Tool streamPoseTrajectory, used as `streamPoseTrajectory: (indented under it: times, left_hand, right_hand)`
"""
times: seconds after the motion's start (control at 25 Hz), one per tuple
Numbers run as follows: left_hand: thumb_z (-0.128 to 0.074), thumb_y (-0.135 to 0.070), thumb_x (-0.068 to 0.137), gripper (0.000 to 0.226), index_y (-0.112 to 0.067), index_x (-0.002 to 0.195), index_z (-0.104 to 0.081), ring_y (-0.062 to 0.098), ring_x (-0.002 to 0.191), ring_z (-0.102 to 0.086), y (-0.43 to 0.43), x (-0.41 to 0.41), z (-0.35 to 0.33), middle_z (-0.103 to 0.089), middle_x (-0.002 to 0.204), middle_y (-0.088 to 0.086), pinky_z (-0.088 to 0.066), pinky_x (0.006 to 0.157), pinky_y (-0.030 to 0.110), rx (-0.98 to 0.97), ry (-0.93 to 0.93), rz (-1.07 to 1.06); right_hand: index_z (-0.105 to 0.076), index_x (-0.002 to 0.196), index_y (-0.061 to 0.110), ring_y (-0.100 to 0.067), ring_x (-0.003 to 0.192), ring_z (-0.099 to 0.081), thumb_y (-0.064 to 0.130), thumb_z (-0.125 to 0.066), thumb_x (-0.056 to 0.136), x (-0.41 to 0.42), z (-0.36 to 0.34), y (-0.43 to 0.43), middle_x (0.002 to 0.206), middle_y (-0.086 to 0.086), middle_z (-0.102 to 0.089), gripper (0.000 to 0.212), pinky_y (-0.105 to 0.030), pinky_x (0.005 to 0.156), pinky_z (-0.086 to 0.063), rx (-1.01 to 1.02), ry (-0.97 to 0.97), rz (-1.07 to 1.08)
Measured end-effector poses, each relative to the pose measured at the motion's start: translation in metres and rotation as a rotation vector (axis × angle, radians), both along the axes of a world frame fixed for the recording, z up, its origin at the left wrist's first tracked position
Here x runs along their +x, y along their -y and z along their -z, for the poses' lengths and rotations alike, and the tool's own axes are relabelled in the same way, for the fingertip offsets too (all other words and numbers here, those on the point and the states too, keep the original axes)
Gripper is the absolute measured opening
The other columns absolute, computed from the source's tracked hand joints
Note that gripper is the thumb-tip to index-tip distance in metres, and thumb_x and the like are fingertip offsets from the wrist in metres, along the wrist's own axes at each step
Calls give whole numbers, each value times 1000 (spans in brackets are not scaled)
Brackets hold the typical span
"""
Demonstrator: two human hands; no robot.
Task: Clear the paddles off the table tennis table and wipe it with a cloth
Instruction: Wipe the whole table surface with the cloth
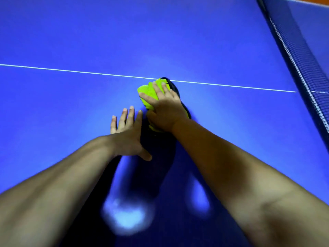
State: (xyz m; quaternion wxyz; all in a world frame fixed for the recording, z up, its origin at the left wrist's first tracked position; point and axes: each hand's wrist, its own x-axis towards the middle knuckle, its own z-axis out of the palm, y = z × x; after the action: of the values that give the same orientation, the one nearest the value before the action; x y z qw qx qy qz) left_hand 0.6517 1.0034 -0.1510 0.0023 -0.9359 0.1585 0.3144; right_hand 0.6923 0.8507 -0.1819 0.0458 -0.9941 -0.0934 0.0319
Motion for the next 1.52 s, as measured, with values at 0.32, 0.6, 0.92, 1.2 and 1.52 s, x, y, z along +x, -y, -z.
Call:
streamPoseTrajectory:
  times: [0.32, 0.6, 0.92, 1.2, 1.52]
  left_hand:
    - [-76, -56, 60, 130, -20, 147, 14, 21, 142, 19, 108, -24, -19, 20, 155, 7, 4, 115, 45, 56, 29, -59]
    - [-74, -60, 58, 129, -21, 148, 10, 24, 141, 20, 256, -40, 3, 21, 154, 8, 5, 114, 49, -142, 195, 129]
    - [-72, -56, 64, 125, -23, 147, 17, 20, 139, 27, 291, -37, 10, 31, 151, 3, 10, 114, 46, -132, 71, 146]
    - [-69, -60, 66, 120, -15, 148, 7, 23, 143, 16, 282, -46, 11, 18, 155, 8, 6, 114, 46, -263, 205, 138]
    - [-55, -64, 77, 102, -16, 149, -1, 23, 144, 9, 116, -48, 12, 5, 157, 5, 2, 114, 48, -227, 388, 17]
  right_hand:
    - [-36, 144, 41, -29, 146, -17, 53, -14, 65, -27, -5, 148, 157, -7, -25, 82, -43, 116, -19, 121, -3, 70]
    - [-27, 146, 45, -18, 148, -7, 33, -49, 89, -40, -2, 323, 160, 0, -16, 63, -37, 119, -10, 150, 10, 341]
    - [-28, 148, 40, -20, 147, -10, 34, -46, 94, -85, -5, 437, 160, -3, -15, 57, -34, 119, -8, 182, 47, 609]
    - [-21, 148, 42, -23, 148, -2, 38, -42, 94, -125, -11, 369, 161, -3, -11, 58, -35, 118, -3, 135, -9, 850]
    - [-20, 148, 46, -22, 148, 5, 43, -39, 91, -64, -20, 199, 162, 1, -5, 61, -43, 119, 2, 181, -42, 792]
